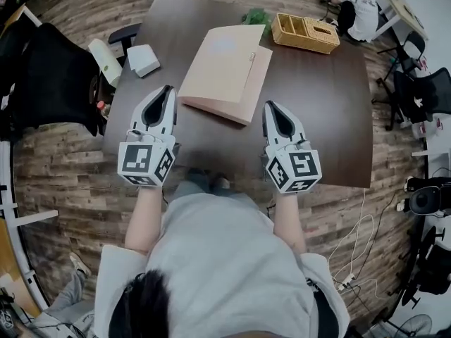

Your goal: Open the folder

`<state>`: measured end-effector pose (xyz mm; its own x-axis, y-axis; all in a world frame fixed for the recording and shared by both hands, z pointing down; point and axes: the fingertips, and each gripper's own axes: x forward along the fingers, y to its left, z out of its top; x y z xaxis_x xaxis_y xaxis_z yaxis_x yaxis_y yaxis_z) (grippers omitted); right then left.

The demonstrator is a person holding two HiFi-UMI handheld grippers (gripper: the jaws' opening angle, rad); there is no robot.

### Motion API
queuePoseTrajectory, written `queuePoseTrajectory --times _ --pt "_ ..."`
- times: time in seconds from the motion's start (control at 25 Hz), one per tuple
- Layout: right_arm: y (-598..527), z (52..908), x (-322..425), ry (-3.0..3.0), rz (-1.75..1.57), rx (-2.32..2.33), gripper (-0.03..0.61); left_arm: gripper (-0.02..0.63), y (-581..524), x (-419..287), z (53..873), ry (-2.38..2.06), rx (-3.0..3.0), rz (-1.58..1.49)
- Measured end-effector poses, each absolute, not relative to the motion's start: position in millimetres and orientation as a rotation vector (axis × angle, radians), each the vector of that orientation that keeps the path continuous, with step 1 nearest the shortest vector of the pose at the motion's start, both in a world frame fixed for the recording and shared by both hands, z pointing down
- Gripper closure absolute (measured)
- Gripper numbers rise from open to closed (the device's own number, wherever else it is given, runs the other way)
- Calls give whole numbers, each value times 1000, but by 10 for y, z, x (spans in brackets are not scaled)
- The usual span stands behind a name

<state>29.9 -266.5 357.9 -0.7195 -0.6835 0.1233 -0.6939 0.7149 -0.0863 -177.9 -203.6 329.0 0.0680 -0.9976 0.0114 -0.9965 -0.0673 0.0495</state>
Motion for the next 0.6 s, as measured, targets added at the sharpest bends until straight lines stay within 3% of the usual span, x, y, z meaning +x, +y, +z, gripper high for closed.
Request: queuePoseTrajectory --times 0.6 --pt "-2481 3126 542 -2927 64 1202 566 588 -1830 -1671 3040 -2205 2243 -86"
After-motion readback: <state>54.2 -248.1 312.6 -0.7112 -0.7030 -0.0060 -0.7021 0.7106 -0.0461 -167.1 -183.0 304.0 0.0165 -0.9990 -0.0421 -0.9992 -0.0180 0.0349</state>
